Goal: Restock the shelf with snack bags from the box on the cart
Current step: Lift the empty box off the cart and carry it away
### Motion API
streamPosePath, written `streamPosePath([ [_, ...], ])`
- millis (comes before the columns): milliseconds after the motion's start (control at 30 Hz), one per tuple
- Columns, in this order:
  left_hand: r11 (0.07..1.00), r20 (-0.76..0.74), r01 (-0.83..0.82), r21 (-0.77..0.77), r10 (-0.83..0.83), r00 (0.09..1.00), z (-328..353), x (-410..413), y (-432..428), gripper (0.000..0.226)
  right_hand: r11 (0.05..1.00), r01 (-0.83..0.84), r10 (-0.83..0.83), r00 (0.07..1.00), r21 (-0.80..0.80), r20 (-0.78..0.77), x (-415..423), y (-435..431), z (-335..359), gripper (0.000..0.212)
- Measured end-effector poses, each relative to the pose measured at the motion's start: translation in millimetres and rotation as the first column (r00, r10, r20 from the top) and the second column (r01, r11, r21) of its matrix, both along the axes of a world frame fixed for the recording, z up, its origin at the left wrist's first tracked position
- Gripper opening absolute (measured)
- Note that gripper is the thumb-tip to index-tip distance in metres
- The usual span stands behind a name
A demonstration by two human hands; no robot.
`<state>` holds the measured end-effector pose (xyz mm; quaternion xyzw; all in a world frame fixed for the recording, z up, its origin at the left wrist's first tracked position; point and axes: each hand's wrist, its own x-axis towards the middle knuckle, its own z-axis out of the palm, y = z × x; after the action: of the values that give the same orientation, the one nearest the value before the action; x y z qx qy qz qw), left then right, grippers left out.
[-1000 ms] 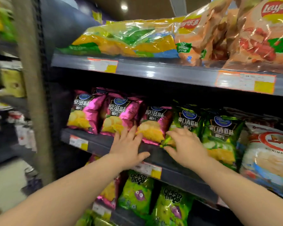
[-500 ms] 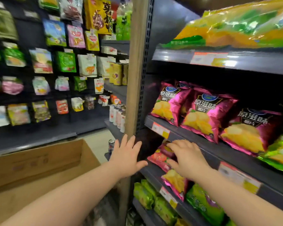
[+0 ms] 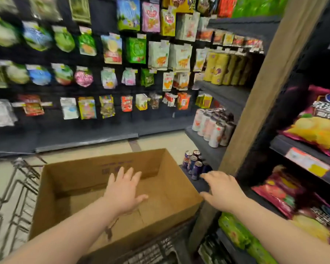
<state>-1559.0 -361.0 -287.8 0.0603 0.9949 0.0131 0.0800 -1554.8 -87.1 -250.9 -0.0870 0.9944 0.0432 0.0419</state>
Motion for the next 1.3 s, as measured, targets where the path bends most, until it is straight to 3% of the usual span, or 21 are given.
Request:
streamPosePath([
  [267, 0.973, 0.058, -0.228, -0.036, 0.229, 0.972, -49.3, -9.7, -120.5, 0.086, 0.999, 0.045, -0.04, 0.978, -0.019, 0.203, -47.7, -64.1, -50.7, 0.063],
  [533, 0.855, 0.088, -0.515, -0.052, 0.518, 0.851, -82.2, -6.5, -178.9, 0.091, 0.997, 0.079, -0.082, 0.952, 0.022, 0.295, -111.7, -69.1, -92.1, 0.066],
  [700, 0.719, 0.152, -0.693, 0.052, 0.68, 0.718, -92.6, -14.3, -197.2, 0.093, 0.987, 0.164, -0.154, 0.925, 0.002, 0.347, -167.0, -61.2, -115.6, 0.073],
  [800, 0.621, 0.141, -0.754, 0.213, 0.744, 0.653, -96.6, -22.6, -199.4, 0.094, 0.969, 0.243, -0.208, 0.898, -0.041, 0.387, -193.3, -58.3, -130.6, 0.081],
  [900, 0.437, 0.151, -0.813, 0.385, 0.839, 0.522, -100.4, -32.7, -204.3, 0.094, 0.927, 0.345, -0.254, 0.865, -0.146, 0.433, -210.2, -57.0, -146.6, 0.092],
  [1000, 0.306, 0.203, -0.841, 0.446, 0.881, 0.428, -104.9, -42.0, -212.0, 0.089, 0.857, 0.45, -0.295, 0.827, -0.25, 0.478, -222.3, -55.3, -160.7, 0.096],
  [1167, 0.284, 0.21, -0.865, 0.413, 0.895, 0.394, -103.9, -46.3, -208.9, 0.09, 0.704, 0.619, -0.39, 0.747, -0.348, 0.539, -237.5, -48.5, -178.8, 0.092],
  [1300, 0.268, 0.22, -0.871, 0.411, 0.898, 0.38, -101.1, -47.7, -206.8, 0.089, 0.627, 0.707, -0.474, 0.679, -0.327, 0.56, -242.6, -51.7, -187.0, 0.062],
])
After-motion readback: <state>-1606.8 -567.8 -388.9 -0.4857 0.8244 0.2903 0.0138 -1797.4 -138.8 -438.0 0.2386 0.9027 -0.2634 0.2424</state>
